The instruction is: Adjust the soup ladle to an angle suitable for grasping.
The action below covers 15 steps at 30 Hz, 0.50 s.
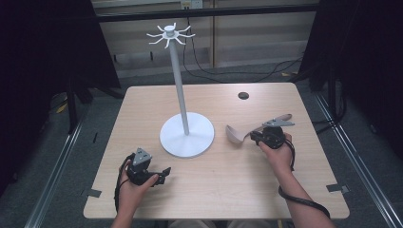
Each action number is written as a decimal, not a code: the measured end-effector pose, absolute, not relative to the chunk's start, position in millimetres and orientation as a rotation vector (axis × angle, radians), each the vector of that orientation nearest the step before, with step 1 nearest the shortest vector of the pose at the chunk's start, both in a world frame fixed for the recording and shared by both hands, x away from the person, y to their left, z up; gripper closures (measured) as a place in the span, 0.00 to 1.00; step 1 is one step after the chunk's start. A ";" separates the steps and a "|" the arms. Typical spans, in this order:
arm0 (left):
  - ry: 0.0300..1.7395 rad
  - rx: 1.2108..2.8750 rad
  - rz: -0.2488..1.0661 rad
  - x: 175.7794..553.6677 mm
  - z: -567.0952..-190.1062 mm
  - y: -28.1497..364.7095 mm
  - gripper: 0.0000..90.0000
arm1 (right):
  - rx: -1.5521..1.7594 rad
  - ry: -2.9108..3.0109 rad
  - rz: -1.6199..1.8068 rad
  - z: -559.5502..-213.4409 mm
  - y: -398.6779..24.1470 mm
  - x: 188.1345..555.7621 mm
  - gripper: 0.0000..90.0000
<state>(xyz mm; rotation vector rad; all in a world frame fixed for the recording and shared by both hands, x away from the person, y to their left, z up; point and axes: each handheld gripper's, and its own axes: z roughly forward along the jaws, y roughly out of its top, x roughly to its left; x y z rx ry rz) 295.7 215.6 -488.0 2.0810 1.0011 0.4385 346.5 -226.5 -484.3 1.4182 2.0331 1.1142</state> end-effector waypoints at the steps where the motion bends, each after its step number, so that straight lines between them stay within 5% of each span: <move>1: 1.002 2.080 0.436 295.6 -488.1 215.5 0.11 | 1.410 2.043 1.116 -482.0 -223.6 345.5 0.91; 7: 1.006 2.075 0.439 294.9 -487.7 216.0 0.11 | 1.390 2.067 1.158 -473.3 -211.5 343.5 0.89; 15: 1.004 2.075 0.435 294.9 -488.1 214.3 0.11 | 1.368 2.167 1.189 -459.5 -180.0 345.3 0.65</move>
